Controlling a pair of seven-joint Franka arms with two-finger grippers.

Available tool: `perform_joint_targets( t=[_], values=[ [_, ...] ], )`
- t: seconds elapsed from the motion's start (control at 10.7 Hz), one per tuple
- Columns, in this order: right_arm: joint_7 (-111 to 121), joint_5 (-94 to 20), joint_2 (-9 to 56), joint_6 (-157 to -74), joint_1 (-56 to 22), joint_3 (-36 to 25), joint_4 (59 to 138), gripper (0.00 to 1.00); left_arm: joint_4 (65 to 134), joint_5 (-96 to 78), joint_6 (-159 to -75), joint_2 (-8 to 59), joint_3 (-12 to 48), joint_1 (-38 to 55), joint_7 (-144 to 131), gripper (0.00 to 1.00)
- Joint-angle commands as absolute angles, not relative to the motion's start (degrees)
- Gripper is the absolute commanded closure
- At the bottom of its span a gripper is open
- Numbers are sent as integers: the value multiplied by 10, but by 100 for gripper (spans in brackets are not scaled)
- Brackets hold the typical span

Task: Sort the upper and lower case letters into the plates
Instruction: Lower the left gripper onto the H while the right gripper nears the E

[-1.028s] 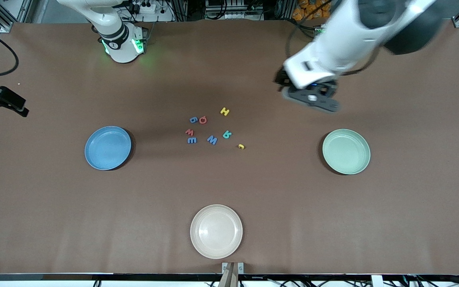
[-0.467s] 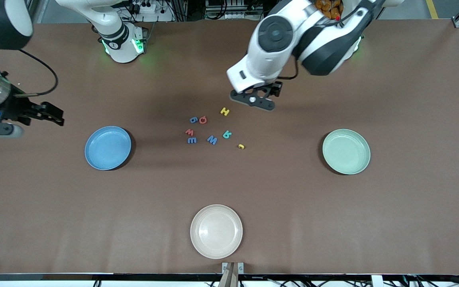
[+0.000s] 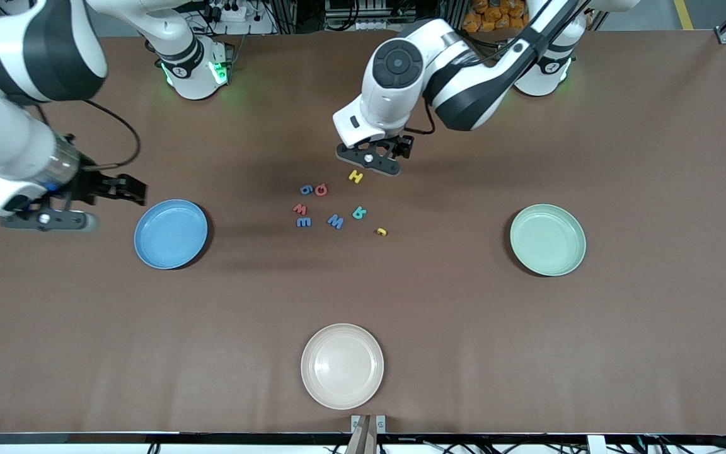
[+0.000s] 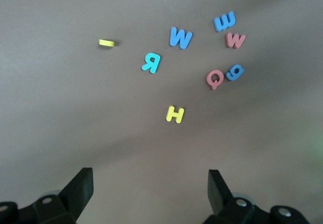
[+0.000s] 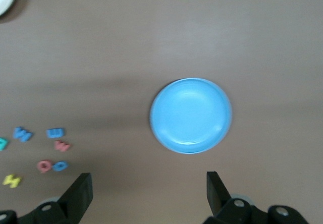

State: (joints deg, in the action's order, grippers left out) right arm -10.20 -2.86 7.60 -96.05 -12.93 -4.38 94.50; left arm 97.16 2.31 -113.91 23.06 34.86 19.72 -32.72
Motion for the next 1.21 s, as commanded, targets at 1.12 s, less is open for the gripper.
perform_joint_targets(
  t=[1.12],
  values=[
    [-142, -103, 162, -1538, -322, -47, 1264, 0, 1041, 241, -1359, 388, 375, 258, -467, 2]
  ],
)
